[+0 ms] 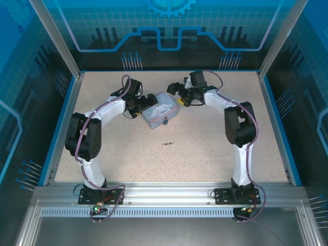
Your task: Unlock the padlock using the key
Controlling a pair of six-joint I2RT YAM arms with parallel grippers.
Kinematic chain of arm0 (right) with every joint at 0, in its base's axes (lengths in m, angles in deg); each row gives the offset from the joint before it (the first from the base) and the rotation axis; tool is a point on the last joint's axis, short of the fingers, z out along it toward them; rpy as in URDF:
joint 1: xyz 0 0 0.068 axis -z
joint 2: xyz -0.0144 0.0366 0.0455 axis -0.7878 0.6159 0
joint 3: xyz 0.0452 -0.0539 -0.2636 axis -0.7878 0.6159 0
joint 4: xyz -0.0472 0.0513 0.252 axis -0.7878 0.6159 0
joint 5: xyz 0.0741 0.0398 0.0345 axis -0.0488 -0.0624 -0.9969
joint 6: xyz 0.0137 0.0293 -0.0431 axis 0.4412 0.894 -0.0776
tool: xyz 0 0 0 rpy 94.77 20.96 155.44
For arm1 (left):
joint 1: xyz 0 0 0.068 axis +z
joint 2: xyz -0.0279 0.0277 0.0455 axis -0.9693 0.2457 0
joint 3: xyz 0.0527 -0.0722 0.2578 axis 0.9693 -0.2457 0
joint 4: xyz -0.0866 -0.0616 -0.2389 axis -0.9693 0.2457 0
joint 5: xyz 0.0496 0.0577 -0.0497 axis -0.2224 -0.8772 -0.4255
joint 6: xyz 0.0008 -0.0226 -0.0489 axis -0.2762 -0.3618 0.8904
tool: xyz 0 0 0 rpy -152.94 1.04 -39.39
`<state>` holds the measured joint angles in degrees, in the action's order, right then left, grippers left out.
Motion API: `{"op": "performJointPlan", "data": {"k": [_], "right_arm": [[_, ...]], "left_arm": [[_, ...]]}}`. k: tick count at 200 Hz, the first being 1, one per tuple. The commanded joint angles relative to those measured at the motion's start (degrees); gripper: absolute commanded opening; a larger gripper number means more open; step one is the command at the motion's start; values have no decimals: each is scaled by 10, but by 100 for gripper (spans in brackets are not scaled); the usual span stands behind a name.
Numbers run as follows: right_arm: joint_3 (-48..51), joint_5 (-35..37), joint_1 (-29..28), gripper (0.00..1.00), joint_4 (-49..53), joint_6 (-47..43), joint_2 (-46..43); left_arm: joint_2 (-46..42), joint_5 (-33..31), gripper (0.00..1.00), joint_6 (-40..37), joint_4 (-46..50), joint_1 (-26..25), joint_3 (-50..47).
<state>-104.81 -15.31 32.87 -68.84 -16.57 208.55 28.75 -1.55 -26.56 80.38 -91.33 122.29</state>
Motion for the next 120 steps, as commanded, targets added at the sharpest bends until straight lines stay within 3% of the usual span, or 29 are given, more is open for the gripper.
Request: {"op": "performJointPlan", "data": {"k": [1,70,120], "right_arm": [[41,-24,-6,91,-14,7,-23],[176,-42,-5,91,-93,43,-120],[227,-21,-3,92,-78,40,-166]], "left_arm": [[16,22,99,-15,8,-6,30],[43,26,99,-24,18,-25,67],[53,34,99,-26,21,-34,89]]}}
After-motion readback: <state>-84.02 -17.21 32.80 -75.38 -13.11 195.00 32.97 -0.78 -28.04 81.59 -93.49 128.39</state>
